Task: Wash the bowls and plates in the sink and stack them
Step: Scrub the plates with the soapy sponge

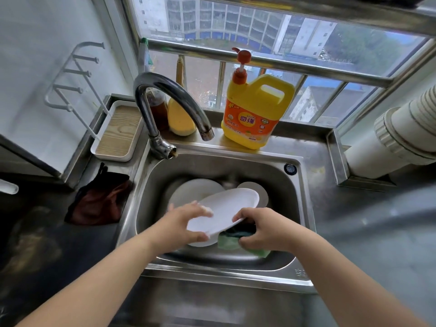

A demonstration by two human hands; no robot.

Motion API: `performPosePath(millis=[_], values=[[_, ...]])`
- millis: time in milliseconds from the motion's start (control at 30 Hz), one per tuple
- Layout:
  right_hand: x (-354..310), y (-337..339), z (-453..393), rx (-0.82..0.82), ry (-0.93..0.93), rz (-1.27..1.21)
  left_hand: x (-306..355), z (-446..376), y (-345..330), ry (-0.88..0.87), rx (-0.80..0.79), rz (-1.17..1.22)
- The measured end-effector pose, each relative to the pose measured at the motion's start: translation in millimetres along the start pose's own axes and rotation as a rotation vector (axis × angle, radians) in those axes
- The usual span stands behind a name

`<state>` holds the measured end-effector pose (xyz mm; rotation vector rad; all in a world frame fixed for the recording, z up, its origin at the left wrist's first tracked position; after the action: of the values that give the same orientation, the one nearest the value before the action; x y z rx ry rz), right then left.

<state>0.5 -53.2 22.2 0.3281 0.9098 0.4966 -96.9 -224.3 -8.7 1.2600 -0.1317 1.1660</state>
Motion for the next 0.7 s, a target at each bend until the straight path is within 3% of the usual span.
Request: performPosePath(millis=[100,167,367,433,533,633,700], values=[[-4,6,-1,0.010,0.001,0.022,17,-7,-6,-0.129,-0.009,-0.213],[-7,10,-2,0.021,0.006,0.017,28,-6,-9,-0.226,0.067,-0.322],[-13,16,-2,0.051,0.050,-0.059,27,-11,-1,-0.269,0.341,-0.223],[-13,15,-1,0.058,0.072,-0.107,21,-13,7,-0.194,0.428,-0.103],[-13,13,3,0.081,0.110,-0.195,12,-16,13,0.008,0.403,0.332],[-14,20,7,0.236,0.175,-0.291,1,-12,11,0.206,0.399,0.589],[-14,23,7,0.383,0.223,-0.228,-4,-9,10,0.274,0.448,0.695]])
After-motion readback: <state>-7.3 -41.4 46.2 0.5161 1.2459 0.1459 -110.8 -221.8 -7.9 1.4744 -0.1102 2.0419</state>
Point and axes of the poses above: each hand's wrist, its own z-axis away from the middle knuckle, its own y-axis out of the back of the hand, x = y × z, the point moved 6 cm from there along -z, towards the middle knuckle, and after that the axes turned 12 degrees about -z, right-handed, at the moved point
